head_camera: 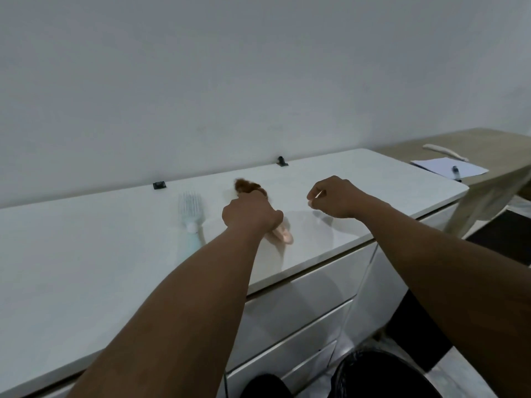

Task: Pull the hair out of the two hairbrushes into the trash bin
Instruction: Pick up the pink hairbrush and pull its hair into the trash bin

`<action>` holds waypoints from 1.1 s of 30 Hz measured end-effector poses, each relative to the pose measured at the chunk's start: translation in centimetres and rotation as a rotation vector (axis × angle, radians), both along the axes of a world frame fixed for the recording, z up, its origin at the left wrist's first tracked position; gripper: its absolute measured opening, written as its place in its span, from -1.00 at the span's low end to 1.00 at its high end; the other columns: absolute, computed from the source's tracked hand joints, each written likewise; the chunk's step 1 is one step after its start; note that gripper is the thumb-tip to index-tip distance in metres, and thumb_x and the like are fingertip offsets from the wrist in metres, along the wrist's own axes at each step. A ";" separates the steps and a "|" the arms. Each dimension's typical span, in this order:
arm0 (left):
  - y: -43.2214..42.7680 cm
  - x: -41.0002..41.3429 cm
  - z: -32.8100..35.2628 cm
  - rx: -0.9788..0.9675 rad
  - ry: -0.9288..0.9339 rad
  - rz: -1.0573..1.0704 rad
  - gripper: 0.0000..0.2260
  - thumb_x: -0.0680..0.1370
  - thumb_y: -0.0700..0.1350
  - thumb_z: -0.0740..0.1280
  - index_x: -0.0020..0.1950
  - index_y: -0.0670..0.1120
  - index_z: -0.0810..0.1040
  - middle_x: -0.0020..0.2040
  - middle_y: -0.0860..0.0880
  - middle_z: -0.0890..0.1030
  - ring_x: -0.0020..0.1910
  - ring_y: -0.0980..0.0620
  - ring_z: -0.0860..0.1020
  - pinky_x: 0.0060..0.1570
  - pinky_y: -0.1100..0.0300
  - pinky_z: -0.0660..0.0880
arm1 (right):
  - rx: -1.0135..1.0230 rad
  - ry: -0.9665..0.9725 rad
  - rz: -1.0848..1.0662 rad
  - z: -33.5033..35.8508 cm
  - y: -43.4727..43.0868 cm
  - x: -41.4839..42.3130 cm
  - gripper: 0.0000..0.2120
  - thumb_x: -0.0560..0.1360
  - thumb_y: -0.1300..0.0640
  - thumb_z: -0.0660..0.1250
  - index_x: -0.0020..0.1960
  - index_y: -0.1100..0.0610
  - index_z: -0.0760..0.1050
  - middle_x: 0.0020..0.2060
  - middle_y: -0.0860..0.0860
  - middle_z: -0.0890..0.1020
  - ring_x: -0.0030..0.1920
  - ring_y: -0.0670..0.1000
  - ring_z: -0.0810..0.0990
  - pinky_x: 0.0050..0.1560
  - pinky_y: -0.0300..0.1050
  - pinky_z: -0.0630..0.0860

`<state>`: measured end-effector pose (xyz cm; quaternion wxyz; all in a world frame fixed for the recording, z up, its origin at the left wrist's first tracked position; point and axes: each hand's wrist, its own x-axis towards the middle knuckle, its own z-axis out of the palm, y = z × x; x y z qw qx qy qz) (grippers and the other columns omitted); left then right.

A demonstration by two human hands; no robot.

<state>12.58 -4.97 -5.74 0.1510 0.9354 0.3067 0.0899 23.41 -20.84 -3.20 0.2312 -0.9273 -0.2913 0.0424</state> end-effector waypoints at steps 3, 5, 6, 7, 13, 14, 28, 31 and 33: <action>0.6 0.0 -0.5 -0.005 -0.042 0.016 -0.82 0.44 0.03 0.33 -0.08 -0.05 0.49 -0.21 0.00 0.44 -0.22 -0.04 0.47 -0.23 0.15 0.33 | 0.004 0.010 -0.005 -0.5 0.2 0.4 -0.82 0.54 0.06 0.39 0.09 0.08 0.67 0.06 0.01 0.64 0.00 0.01 0.60 0.04 -0.16 0.44; 0.9 -0.3 -0.8 0.007 -0.071 0.007 -0.85 0.41 0.01 0.32 -0.14 -0.06 0.51 -0.16 -0.02 0.55 -0.25 -0.05 0.51 -0.29 0.18 0.32 | 0.007 0.022 -0.011 -0.9 0.1 0.3 -0.82 0.54 0.06 0.39 0.09 0.07 0.67 0.07 0.03 0.66 0.01 0.03 0.61 0.03 -0.16 0.44; 1.0 -0.5 -1.0 0.006 -0.085 -0.005 -0.85 0.39 0.01 0.31 -0.16 -0.06 0.52 -0.15 -0.02 0.60 -0.24 -0.06 0.54 -0.29 0.19 0.33 | 0.010 0.029 -0.015 -1.0 -0.1 0.1 -0.82 0.53 0.06 0.39 0.09 0.07 0.67 0.08 0.03 0.66 0.01 0.03 0.61 0.03 -0.16 0.44; 0.9 -0.7 -1.0 -0.001 -0.100 -0.020 -0.85 0.38 0.01 0.30 -0.19 -0.06 0.51 -0.16 -0.02 0.63 -0.24 -0.06 0.56 -0.29 0.19 0.35 | 0.018 0.036 -0.020 -1.0 -0.2 -0.1 -0.82 0.53 0.06 0.39 0.09 0.07 0.67 0.09 0.03 0.66 0.02 0.03 0.61 0.03 -0.16 0.44; -1.7 -2.4 0.7 -0.088 -0.234 -0.099 -0.77 0.44 0.06 0.30 -0.07 -0.08 0.44 -0.23 0.00 0.52 -0.17 -0.09 0.54 -0.26 0.15 0.36 | 0.069 0.017 -0.056 0.8 -2.7 -2.4 -0.77 0.54 0.02 0.41 0.16 0.07 0.61 0.18 0.08 0.61 0.06 0.05 0.57 0.07 -0.11 0.41; -2.4 -2.7 1.1 -0.099 -0.256 -0.116 -0.75 0.44 0.06 0.30 -0.04 -0.09 0.45 -0.23 0.00 0.51 -0.16 -0.09 0.54 -0.26 0.15 0.36 | 0.079 0.005 -0.067 1.3 -3.3 -2.8 -0.74 0.54 0.01 0.42 0.18 0.07 0.60 0.20 0.09 0.60 0.09 0.06 0.56 0.09 -0.10 0.42; -15.5 -5.4 0.2 -0.199 -0.403 -0.508 -0.71 0.41 0.12 0.33 -0.06 -0.07 0.49 -0.20 0.01 0.56 -0.22 0.02 0.54 -0.32 0.16 0.38 | 0.282 0.101 -0.331 1.8 -18.5 -9.8 -0.62 0.59 -0.12 0.32 0.20 0.16 0.56 0.06 0.15 0.68 0.04 0.11 0.70 0.05 0.12 0.67; -17.9 -5.4 -1.7 -0.206 -0.371 -0.587 -0.72 0.43 0.12 0.33 -0.02 -0.05 0.48 -0.17 0.01 0.57 -0.20 0.03 0.54 -0.31 0.15 0.38 | 0.394 0.196 -0.387 0.2 -21.2 -10.7 -0.53 0.61 -0.17 0.27 0.30 0.18 0.53 0.11 0.11 0.66 0.01 0.04 0.70 -0.01 0.01 0.66; -19.1 -5.3 -3.1 -0.229 -0.364 -0.646 -0.75 0.43 0.10 0.34 -0.02 -0.03 0.47 -0.16 0.01 0.58 -0.19 0.02 0.56 -0.32 0.16 0.38 | 0.472 0.267 -0.430 -1.3 -22.6 -11.0 -0.48 0.60 -0.21 0.27 0.35 0.17 0.50 0.13 0.11 0.66 0.03 0.06 0.71 -0.07 -0.03 0.64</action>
